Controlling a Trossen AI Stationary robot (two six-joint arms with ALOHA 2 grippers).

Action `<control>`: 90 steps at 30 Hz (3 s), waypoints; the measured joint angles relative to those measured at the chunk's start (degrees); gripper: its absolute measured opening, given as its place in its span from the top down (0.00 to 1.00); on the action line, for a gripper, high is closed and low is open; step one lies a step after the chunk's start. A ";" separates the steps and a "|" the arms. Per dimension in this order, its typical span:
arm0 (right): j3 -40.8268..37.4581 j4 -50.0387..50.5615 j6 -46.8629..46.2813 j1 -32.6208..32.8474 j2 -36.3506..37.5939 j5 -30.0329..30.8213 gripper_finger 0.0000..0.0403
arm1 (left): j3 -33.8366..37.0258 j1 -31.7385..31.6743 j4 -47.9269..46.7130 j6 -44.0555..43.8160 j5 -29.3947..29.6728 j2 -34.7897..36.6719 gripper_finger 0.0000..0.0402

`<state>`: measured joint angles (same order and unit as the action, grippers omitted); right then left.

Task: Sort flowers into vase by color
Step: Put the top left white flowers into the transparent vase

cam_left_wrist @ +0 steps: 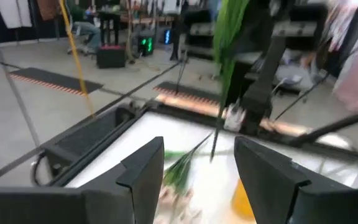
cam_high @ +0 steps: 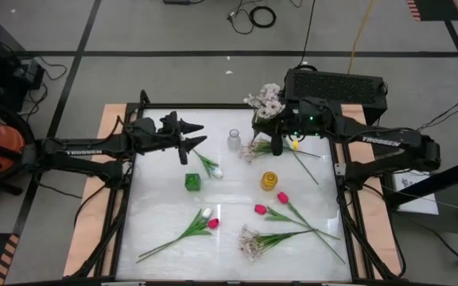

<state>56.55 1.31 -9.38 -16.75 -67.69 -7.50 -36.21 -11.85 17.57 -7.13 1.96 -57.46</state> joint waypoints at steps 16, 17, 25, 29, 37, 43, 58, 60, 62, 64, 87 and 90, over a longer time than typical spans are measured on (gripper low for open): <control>-3.60 -10.51 -4.18 3.29 -7.58 -0.05 0.97 | -11.04 2.07 9.09 1.39 -1.91 -16.68 0.33; -3.60 -10.58 -3.91 3.46 -7.58 0.08 0.97 | -11.42 2.09 8.90 1.40 -1.93 -17.41 0.29; -3.59 -10.53 -0.49 5.67 -7.58 -0.07 0.97 | -14.32 2.07 9.05 -1.08 -1.61 -23.17 0.12; -3.60 -9.87 -0.34 5.68 -7.58 -0.10 0.97 | -15.54 2.07 11.73 -0.55 -1.62 -25.55 0.11; -3.59 -9.71 -0.03 5.65 -7.58 0.01 0.97 | -18.07 2.03 13.91 0.60 -8.38 -26.57 0.11; -3.58 -10.54 0.01 5.65 -7.58 0.01 0.97 | -20.08 0.41 9.94 2.51 -9.07 -26.55 0.11; -3.58 -10.48 0.03 5.65 -7.58 -0.03 0.97 | -20.13 -0.84 16.80 0.36 -15.51 -31.89 0.25; -3.58 -10.44 0.02 5.65 -7.58 -0.08 0.97 | -20.13 -0.92 19.26 0.15 -15.48 -32.21 0.28; -3.58 -10.22 0.02 5.78 -7.58 -0.10 0.97 | -20.13 -1.09 20.10 0.13 -15.51 -32.21 0.32; -3.58 -10.11 0.34 5.92 -7.58 -0.06 0.97 | -20.13 -1.15 20.14 0.37 -15.51 -32.21 0.37; -3.58 -10.15 -0.30 6.16 -7.58 3.72 0.70 | -20.13 -3.36 20.94 -1.59 -23.88 -32.13 0.96; -3.58 -9.65 -0.42 6.16 -7.00 4.43 0.60 | -20.11 -4.27 21.17 -2.54 -25.81 -31.63 0.96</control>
<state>52.97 -8.34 -9.80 -10.59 -74.69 -3.07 -56.31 -16.12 38.73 -9.67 -23.84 -89.09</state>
